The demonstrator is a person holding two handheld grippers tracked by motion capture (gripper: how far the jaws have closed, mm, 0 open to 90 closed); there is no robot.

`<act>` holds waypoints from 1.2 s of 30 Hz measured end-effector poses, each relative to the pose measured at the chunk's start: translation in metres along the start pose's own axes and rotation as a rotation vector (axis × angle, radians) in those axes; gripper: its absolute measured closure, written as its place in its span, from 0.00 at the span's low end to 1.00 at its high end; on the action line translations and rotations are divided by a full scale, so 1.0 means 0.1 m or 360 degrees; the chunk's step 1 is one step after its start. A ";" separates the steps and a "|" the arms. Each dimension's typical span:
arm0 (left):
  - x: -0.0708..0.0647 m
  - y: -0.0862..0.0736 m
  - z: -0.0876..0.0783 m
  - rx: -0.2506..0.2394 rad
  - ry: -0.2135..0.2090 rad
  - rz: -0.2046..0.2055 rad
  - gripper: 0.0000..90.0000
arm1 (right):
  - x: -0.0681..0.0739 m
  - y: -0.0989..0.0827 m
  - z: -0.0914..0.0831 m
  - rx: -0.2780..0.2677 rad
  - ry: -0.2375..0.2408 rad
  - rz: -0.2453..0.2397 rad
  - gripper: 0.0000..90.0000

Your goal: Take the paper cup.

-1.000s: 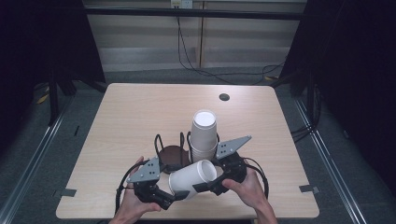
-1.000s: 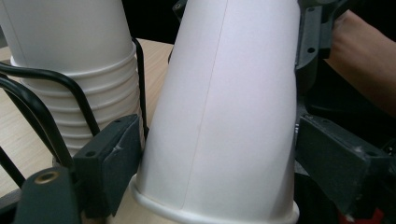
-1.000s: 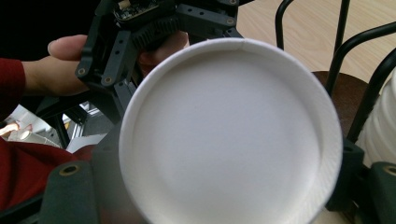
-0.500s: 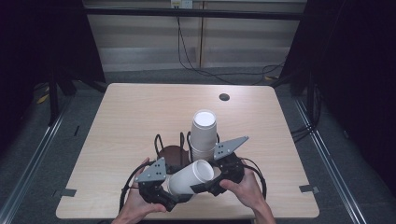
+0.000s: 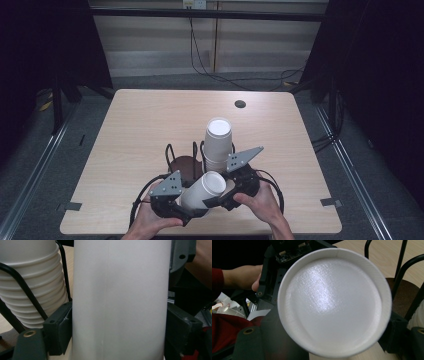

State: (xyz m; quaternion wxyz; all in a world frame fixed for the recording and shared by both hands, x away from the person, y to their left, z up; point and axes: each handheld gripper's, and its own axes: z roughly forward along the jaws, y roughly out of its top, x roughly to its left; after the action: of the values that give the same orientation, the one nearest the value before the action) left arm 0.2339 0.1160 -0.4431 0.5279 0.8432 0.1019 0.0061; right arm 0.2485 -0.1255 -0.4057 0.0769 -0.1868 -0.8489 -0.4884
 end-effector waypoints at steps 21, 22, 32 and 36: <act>0.02 -0.01 -0.12 0.0108 0.0018 0.0005 0.23 | 0.02 -0.02 -0.08 -0.0060 0.0006 -0.0059 0.15; 0.03 0.00 -0.13 0.0113 0.0016 0.0005 0.23 | 0.02 -0.03 -0.09 -0.0070 0.0018 -0.0064 0.15; 0.10 0.02 -0.22 0.0193 0.0040 0.0021 0.23 | 0.01 -0.03 -0.14 0.0027 -0.0004 -0.0080 0.16; 0.08 0.03 -0.22 0.0211 0.0030 0.0044 0.23 | 0.01 -0.01 -0.13 0.0088 -0.0023 -0.0100 0.16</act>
State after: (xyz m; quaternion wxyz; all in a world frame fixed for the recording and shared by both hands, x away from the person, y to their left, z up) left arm 0.2394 0.1360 -0.4311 0.4698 0.8775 0.0953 0.0145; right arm 0.2465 -0.1366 -0.3997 0.0605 -0.1614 -0.8680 -0.4656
